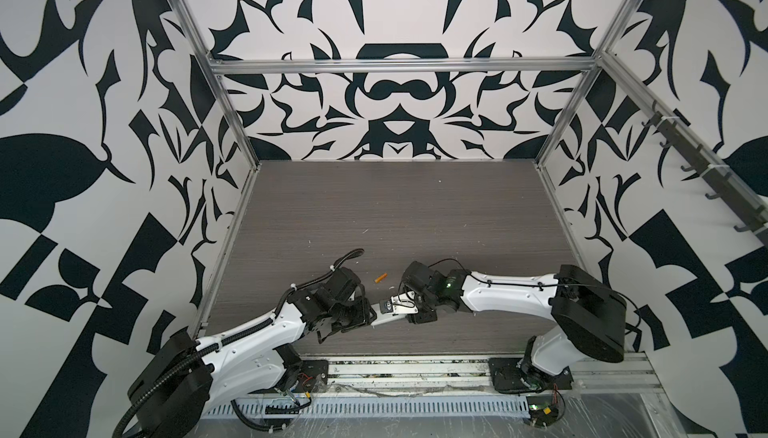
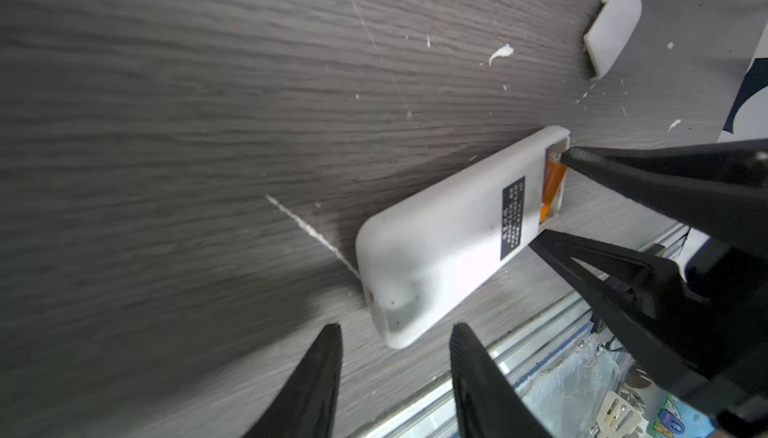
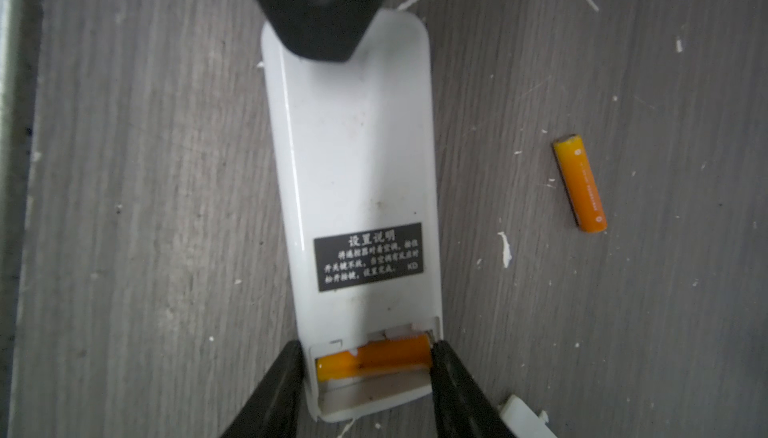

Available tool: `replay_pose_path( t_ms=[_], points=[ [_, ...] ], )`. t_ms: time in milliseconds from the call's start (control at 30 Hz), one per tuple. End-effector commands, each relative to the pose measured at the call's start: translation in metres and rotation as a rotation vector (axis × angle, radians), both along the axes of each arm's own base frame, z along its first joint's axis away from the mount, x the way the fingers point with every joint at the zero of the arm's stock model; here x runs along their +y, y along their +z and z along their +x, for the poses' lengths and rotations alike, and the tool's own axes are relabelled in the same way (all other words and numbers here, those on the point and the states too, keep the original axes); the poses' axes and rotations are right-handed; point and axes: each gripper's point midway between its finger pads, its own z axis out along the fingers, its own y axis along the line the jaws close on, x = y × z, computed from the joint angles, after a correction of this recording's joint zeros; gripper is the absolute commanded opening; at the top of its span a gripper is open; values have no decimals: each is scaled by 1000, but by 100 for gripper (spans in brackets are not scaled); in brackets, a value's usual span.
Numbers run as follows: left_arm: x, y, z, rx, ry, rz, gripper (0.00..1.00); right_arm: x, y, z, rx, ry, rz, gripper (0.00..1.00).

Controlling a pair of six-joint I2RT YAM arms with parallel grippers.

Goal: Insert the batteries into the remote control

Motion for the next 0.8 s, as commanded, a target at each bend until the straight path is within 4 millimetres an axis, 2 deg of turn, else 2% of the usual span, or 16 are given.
replay_pose_path(
  t_ms=[0, 333, 600, 767],
  points=[
    [4, -8, -4, 27, 8, 10, 46, 5, 0, 5, -21, -5, -8, 45],
    [5, -9, -4, 22, 15, 9, 46, 3, -8, 6, -13, -11, -41, 32],
    [7, -10, -4, 17, 24, 8, 45, 0, -16, 6, -6, -23, -66, 27],
    [7, -11, -4, 17, 22, 10, 44, 4, -11, 6, -1, -25, -43, 27]
  ],
)
